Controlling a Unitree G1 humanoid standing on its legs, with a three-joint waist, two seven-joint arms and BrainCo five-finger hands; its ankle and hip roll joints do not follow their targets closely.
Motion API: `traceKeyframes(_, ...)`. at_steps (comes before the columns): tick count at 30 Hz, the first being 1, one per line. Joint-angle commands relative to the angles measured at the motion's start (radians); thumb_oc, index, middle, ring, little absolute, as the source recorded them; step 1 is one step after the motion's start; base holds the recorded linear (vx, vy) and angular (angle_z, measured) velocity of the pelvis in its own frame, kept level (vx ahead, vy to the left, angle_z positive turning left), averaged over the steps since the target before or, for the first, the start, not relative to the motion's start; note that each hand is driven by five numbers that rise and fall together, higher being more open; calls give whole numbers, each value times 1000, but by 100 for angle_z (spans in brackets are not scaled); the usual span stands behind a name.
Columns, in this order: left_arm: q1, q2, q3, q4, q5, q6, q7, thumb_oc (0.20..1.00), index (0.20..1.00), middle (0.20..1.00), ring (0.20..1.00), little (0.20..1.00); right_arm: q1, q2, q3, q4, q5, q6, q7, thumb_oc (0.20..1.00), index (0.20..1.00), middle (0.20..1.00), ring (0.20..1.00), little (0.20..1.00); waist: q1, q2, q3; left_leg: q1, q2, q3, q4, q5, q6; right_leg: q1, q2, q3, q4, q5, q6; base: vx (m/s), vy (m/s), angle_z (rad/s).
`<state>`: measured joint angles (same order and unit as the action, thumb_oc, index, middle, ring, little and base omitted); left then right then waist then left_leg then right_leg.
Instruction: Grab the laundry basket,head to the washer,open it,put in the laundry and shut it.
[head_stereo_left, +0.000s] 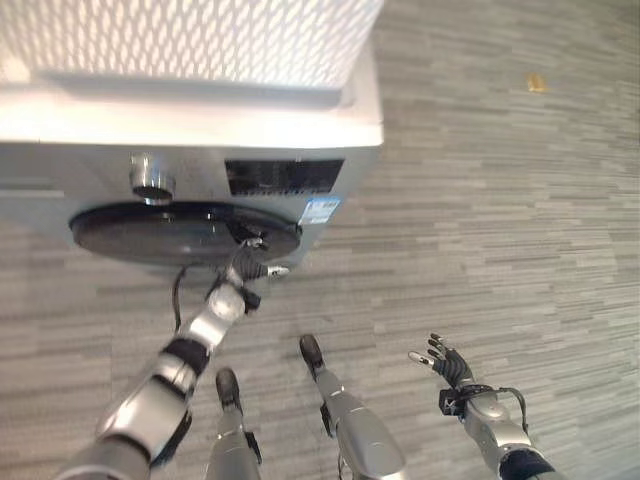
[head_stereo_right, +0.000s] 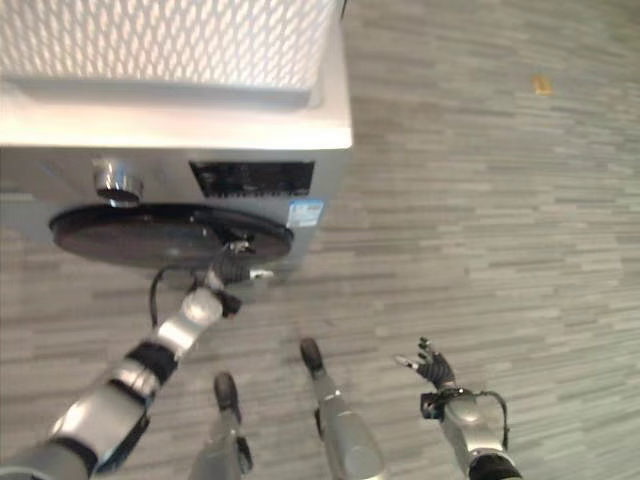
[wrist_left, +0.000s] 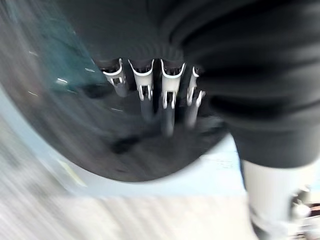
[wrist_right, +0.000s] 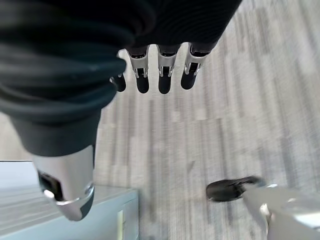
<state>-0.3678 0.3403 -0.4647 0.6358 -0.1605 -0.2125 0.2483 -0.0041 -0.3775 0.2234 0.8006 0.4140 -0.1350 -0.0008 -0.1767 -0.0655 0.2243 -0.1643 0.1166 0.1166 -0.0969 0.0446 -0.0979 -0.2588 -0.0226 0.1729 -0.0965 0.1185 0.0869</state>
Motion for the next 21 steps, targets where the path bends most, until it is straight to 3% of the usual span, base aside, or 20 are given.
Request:
traceKeyframes(1, 20, -2, 22, 99, -85, -51, -93, 1000, 1000, 1000, 1000, 1000, 31, -10, -24, 79, -36, 4, 19, 1000, 1000, 1000, 1000, 1000, 19, 18, -85, -67, -18, -59, 10, 33, 8, 45, -28, -50, 17, -77, 57, 92, -3, -6)
traceKeyframes(2, 20, -2, 22, 99, -85, -51, -93, 1000, 1000, 1000, 1000, 1000, 31, -10, -24, 79, -36, 4, 19, 1000, 1000, 1000, 1000, 1000, 19, 18, -86, -67, -18, -59, 10, 33, 8, 45, -28, -50, 17, -76, 57, 70, -16, -13)
traceKeyframes(4, 255, -10, 113, 164, -141, -36, -182, 1000, 1000, 1000, 1000, 1000, 46, 17, -65, 201, -56, 27, 33, 1000, 1000, 1000, 1000, 1000, 71, 46, -120, 8, -28, -80, 10, 21, 17, 125, -40, -75, 30, -101, 47, 130, -45, 3)
traceKeyframes(6, 327, -12, 151, 182, -151, -27, -208, 1000, 1000, 1000, 1000, 1000, 49, 29, -83, 263, -57, 36, 38, 1000, 1000, 1000, 1000, 1000, 89, 54, -135, 40, -33, -96, 10, 15, 21, 164, -45, -92, 33, -112, 42, 82, -40, 22)
traceKeyframes(11, 436, -64, 257, 335, -129, 1, -207, 1000, 1000, 1000, 1000, 1000, 51, 60, -128, 420, -74, 59, 33, 1000, 1000, 1000, 1000, 1000, 144, 69, -170, 112, -45, -133, 10, -6, 36, 256, -61, -128, 36, -142, 34, 82, -16, 36)
traceKeyframes(17, 457, -117, 360, 592, -124, 33, -191, 1000, 1000, 1000, 1000, 1000, 45, 84, -141, 479, -96, 74, 30, 1000, 1000, 1000, 1000, 1000, 169, 62, -195, 170, -47, -150, 10, -29, 45, 316, -67, -139, 34, -161, 29, 49, 0, 15)
traceKeyframes(21, 470, -122, 376, 630, -119, 38, -201, 1000, 1000, 1000, 1000, 1000, 46, 93, -130, 483, -101, 79, 37, 1000, 1000, 1000, 1000, 1000, 177, 56, -207, 192, -48, -153, 10, -39, 49, 336, -71, -140, 34, -166, 28, 23, -3, 1)
